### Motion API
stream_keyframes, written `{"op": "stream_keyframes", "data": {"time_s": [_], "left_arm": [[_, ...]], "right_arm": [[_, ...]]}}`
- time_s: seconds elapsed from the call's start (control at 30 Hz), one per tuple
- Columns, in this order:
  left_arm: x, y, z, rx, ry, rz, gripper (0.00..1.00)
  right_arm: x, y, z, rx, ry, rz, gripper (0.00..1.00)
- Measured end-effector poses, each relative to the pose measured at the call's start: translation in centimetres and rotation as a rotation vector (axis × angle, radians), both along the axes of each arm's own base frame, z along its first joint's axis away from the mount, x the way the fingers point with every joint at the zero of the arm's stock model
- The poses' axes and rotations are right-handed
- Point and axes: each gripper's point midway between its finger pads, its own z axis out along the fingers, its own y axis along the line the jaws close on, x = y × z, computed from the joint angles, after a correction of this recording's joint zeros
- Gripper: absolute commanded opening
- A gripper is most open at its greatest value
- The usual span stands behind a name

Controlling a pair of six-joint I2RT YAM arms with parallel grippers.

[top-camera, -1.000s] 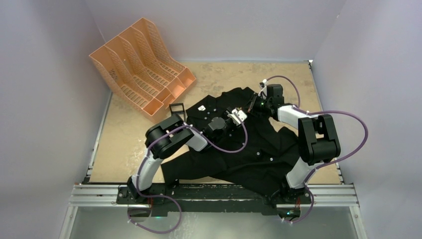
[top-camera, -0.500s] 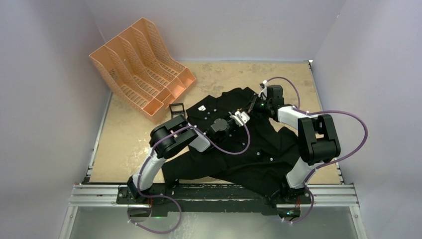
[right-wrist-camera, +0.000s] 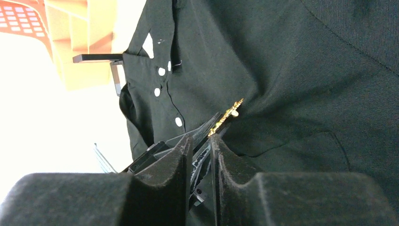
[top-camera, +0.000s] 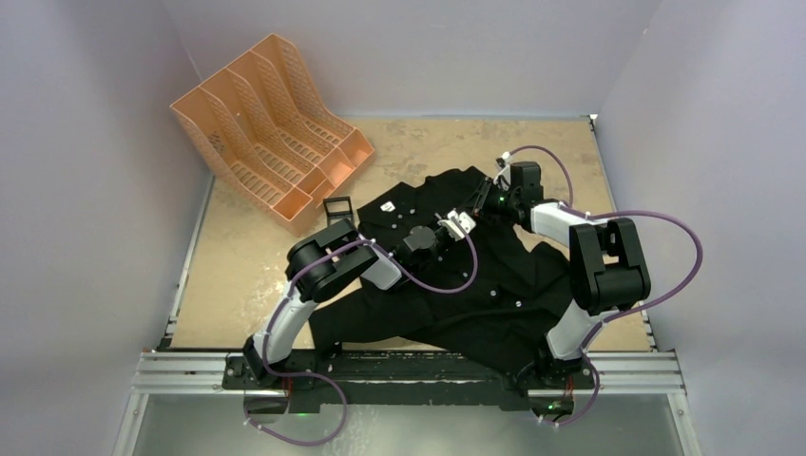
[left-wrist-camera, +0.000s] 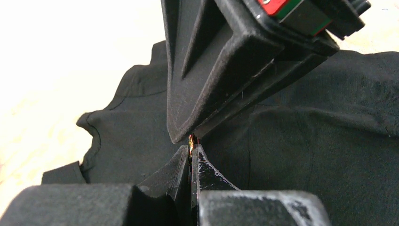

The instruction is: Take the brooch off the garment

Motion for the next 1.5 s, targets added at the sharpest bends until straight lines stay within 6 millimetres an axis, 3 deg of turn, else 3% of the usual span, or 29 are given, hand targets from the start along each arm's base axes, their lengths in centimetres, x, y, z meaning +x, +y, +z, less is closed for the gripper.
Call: {"op": "stream_keyframes", "data": {"time_s": [0.13, 0.37, 0.6, 0.73, 1.33, 1.5], "left_arm": [[-0.1, 0.2, -0.7, 0.001, 0.034, 0.012, 0.00], [-0.2, 0.5, -1.3, -0.008, 0.078, 0.030, 0.00], [-0.5, 0.5, -0.8, -0.052, 0.096, 0.034, 0.00], [-0.6, 0.6, -0.7, -0.075, 0.104, 0.032, 0.00], [-1.2, 0.6, 0.3, -0.197, 0.111, 0.024, 0.00], [-1.3, 0.5, 0.8, -0.237, 0.114, 0.016, 0.00]], "right_arm": [[0.0, 0.1, 0.3, 0.005, -0.013, 0.008, 0.31], [1.1, -0.5, 3.1, -0.014, -0.141, -0.002, 0.31], [0.8, -1.5, 1.0, -0.036, -0.157, -0.003, 0.60], [0.2, -1.5, 0.0, -0.040, -0.177, 0.015, 0.69], [1.3, -0.2, 0.3, 0.011, -0.376, 0.104, 0.64], [1.3, 0.2, -0.8, 0.023, -0.367, 0.128, 0.61]]}}
